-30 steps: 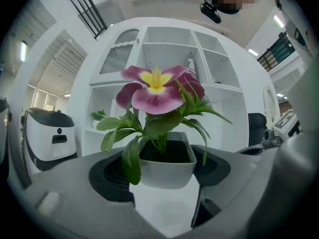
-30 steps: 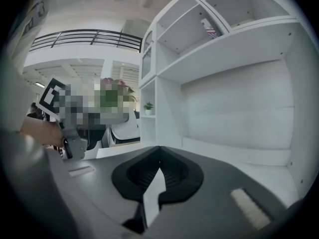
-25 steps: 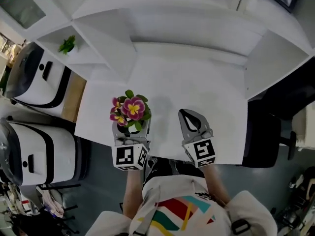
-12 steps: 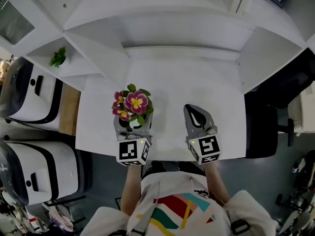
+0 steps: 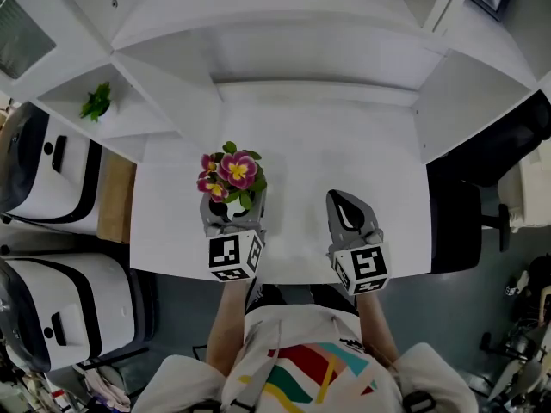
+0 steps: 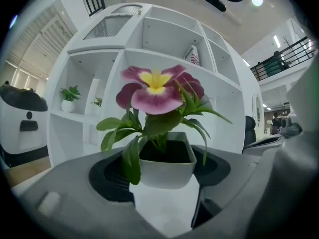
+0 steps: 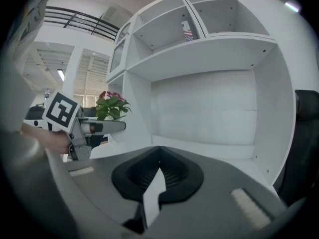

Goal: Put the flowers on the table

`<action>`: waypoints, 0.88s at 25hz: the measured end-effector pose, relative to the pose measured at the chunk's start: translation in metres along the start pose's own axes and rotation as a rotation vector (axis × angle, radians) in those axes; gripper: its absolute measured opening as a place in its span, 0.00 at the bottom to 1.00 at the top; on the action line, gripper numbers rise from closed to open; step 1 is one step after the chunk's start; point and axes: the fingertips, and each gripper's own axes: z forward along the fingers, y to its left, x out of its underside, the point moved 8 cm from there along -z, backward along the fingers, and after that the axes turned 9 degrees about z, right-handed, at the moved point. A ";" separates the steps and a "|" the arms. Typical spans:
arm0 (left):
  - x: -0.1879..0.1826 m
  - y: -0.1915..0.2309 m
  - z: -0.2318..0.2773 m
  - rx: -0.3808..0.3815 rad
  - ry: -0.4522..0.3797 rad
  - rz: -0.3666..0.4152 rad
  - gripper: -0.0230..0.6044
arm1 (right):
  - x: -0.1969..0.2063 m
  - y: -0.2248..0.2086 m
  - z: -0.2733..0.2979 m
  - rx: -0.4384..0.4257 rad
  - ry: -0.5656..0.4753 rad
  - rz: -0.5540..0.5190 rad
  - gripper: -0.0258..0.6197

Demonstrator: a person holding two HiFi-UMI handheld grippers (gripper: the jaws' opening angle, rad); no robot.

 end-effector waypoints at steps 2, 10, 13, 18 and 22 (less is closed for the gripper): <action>0.010 0.002 0.012 0.011 0.024 0.007 0.58 | 0.005 -0.001 -0.002 0.020 0.016 0.005 0.04; 0.048 0.007 0.076 0.052 0.097 0.011 0.58 | 0.022 -0.008 -0.010 0.083 0.063 0.029 0.04; 0.060 0.008 0.099 0.059 0.115 0.004 0.58 | 0.024 -0.011 -0.012 0.105 0.074 0.032 0.04; 0.081 0.006 0.145 0.073 0.136 0.016 0.58 | 0.026 -0.016 -0.013 0.131 0.079 0.032 0.04; 0.101 0.006 0.178 0.060 0.173 0.029 0.58 | 0.034 -0.020 -0.019 0.159 0.109 0.045 0.04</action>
